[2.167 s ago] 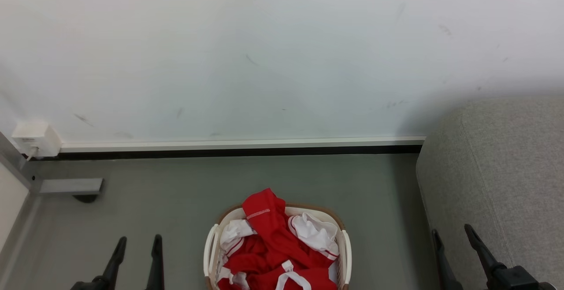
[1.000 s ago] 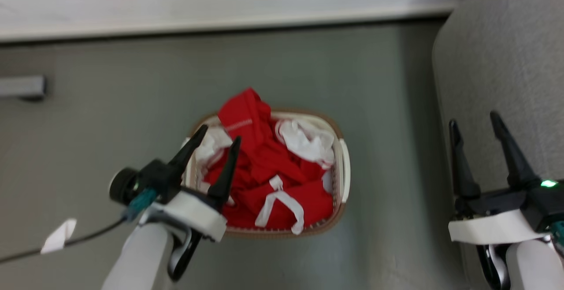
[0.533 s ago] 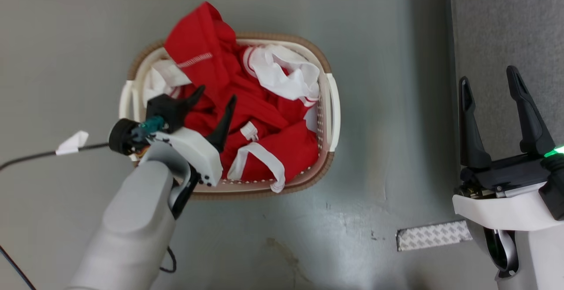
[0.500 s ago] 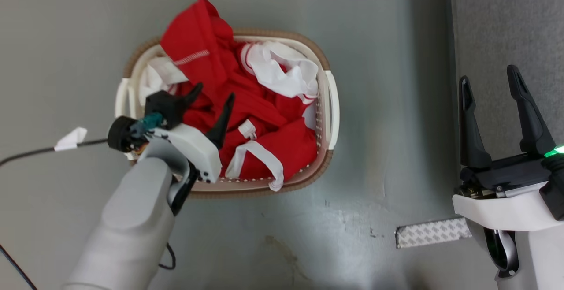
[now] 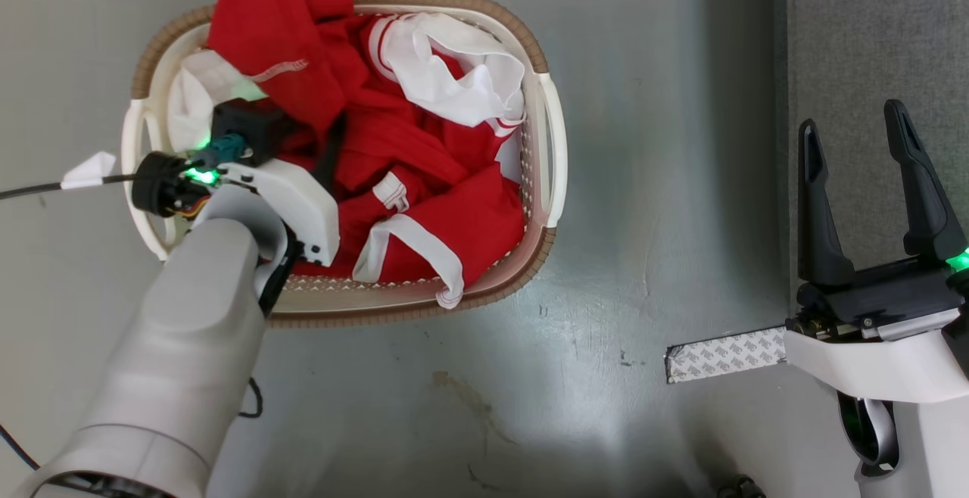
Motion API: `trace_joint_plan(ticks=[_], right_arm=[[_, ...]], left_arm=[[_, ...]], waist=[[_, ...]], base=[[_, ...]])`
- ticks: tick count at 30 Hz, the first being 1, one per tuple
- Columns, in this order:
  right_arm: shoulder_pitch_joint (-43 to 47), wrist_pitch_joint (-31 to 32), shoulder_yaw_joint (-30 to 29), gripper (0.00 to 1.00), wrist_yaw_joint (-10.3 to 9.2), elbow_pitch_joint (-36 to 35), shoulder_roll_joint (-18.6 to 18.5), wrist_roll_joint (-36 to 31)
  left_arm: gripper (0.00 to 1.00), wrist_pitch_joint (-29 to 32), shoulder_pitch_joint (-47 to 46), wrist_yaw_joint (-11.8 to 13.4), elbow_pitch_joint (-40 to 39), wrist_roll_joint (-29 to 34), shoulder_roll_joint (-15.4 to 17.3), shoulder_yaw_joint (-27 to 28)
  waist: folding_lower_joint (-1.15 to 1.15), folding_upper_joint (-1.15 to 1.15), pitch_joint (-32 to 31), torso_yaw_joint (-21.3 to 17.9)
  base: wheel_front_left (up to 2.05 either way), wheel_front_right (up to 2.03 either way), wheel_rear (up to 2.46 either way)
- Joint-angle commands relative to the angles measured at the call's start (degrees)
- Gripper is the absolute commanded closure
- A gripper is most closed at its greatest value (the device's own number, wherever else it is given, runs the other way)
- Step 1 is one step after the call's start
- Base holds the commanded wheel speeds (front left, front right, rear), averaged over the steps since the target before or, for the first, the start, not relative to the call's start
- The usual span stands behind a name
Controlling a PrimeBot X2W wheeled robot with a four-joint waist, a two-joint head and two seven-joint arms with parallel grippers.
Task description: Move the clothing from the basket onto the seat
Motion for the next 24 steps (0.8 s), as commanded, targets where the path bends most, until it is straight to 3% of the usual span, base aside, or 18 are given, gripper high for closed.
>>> trace_joint_plan(ticks=[1,6,10,16,24], right_arm=[[0.38,0.00,-0.15,0.00,-0.12,-0.05,-0.13,-0.24],[0.24,0.00,-0.34,0.00,-0.12,1.43,-0.13,-0.72],[0.26,0.00,0.00,0.00,-0.12,3.15,-0.15,-0.66],[2.37,0.00,0.10,0.00,-0.12,6.40,-0.15,0.22],[7.56,0.00,1.74,0.00,-0.12,9.76,-0.16,1.92]], left_arm=[[1.00,-0.60,-0.89,-0.16,0.17,0.30,-0.12,-0.02],[1.00,-1.32,0.56,-0.61,-1.93,-1.45,-1.69,-0.69],[1.00,-1.33,5.04,-0.69,-9.33,-3.66,-1.51,-0.50],[1.00,-1.35,14.30,-0.63,-21.52,-7.09,0.61,-1.94],[1.00,-1.35,26.57,-0.65,-34.02,-11.55,3.12,0.24]], waist=[[-0.01,0.00,-0.18,0.05],[-0.01,0.00,-3.12,1.59],[-0.01,0.00,-8.04,2.92],[-0.01,0.00,-19.01,4.96],[-0.01,0.00,-35.35,5.92]], base=[[0.00,0.00,0.00],[0.00,0.00,0.00],[0.00,0.00,0.00],[0.00,0.00,0.00],[0.00,0.00,0.00]])
